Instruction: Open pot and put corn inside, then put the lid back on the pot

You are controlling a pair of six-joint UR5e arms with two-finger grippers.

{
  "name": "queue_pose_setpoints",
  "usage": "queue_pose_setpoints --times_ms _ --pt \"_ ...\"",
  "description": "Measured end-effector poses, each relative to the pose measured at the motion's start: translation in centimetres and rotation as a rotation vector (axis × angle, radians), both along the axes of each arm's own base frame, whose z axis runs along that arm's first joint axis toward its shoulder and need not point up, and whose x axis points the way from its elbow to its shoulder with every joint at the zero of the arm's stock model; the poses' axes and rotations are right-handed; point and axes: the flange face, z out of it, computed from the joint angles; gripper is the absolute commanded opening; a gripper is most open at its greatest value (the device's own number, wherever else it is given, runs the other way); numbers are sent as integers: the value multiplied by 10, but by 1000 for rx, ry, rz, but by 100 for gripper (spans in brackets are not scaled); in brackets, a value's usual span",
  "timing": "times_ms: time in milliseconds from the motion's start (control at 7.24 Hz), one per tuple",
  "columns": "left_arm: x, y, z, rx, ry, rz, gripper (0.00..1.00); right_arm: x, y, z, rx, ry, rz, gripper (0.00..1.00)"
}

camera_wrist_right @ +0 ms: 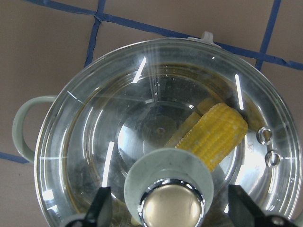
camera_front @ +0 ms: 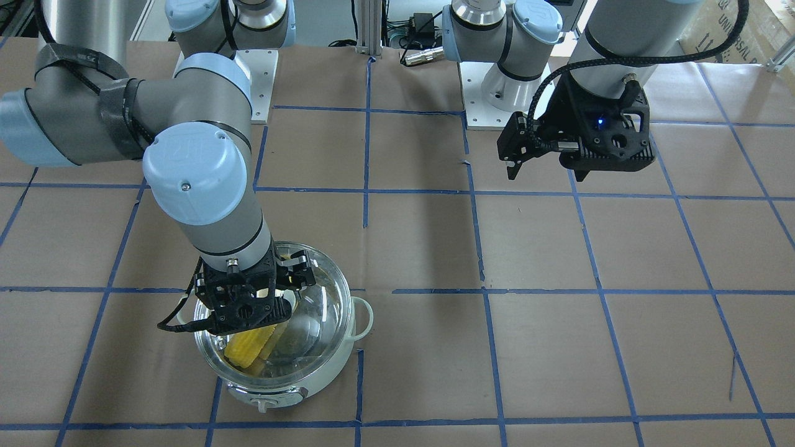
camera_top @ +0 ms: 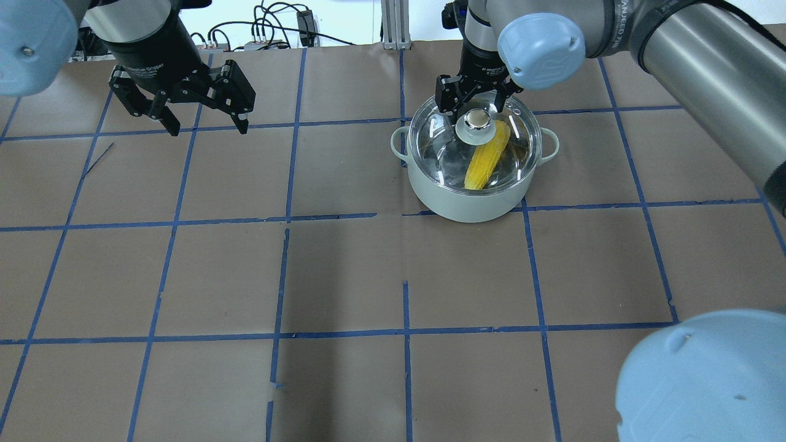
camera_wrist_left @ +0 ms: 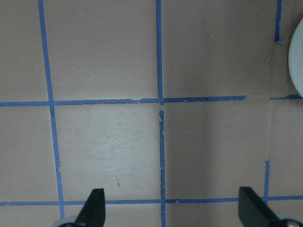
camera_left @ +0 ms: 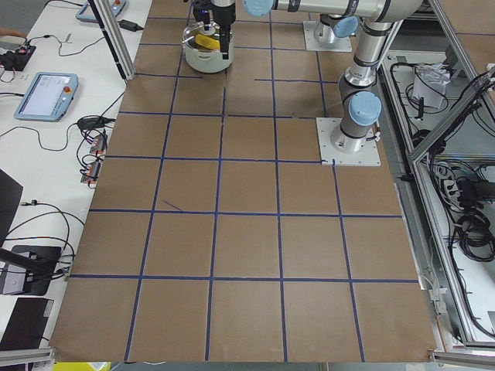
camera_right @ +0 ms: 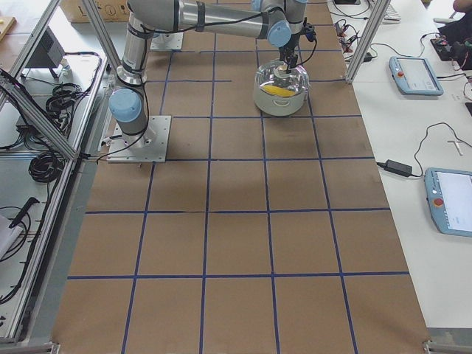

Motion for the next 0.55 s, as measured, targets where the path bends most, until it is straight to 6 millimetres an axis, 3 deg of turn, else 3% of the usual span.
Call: queue_pose_setpoints --times_ms 276,553 --pt "0 0 -1 1 1 0 100 -1 4 4 -3 1 -3 98" --pt "-1 0 -1 3 2 1 100 -15 31 29 -24 -2 -15 99"
